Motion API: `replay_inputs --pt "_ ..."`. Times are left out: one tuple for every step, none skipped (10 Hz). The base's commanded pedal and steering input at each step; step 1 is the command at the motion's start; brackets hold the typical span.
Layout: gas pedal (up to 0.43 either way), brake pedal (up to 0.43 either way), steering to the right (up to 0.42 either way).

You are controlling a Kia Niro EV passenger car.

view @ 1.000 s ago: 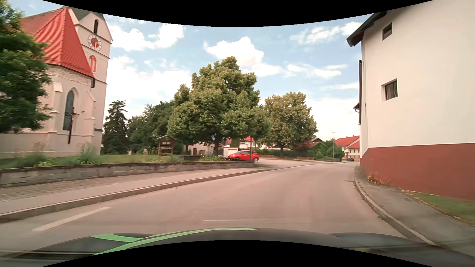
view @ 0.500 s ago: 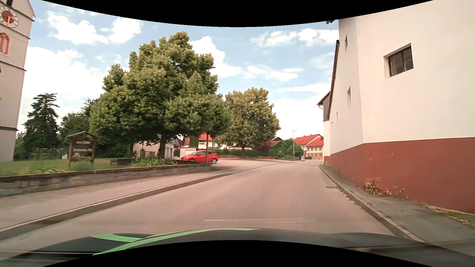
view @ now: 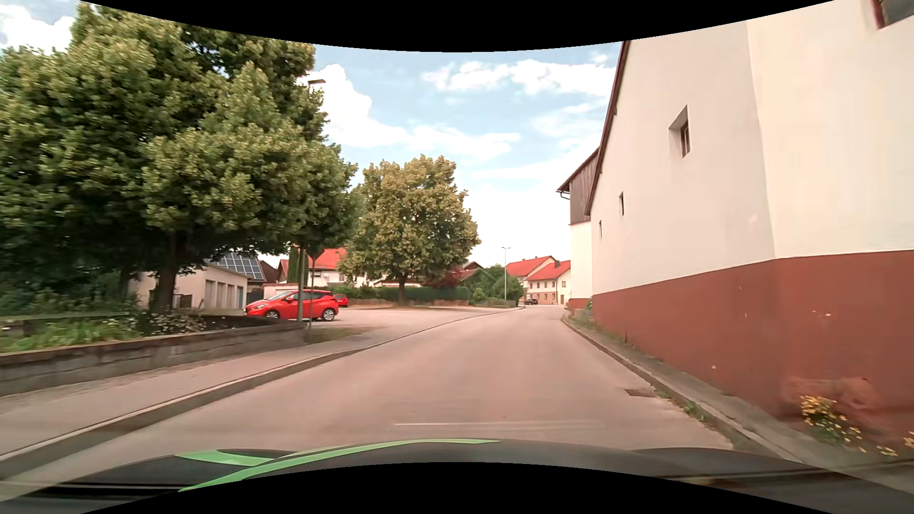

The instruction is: Follow the waypoints while adhering to traffic rules and regulations

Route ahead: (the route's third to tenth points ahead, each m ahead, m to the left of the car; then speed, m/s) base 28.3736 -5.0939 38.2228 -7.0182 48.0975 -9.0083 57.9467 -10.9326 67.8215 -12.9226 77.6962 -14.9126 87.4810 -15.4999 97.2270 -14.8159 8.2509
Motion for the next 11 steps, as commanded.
replay_inputs --pt "0.157 0.000 0.124" --pt "0.157 0.000 0.109" --pt "0.157 0.000 0.094" --pt "0.157 0.000 0.080" --pt "0.157 0.000 0.065" --pt "0.150 0.000 0.054" --pt "0.138 0.000 0.045" --pt "0.130 0.000 0.037" --pt "0.130 0.000 0.030" --pt "0.118 0.000 0.022" --pt "0.098 0.000 0.018"
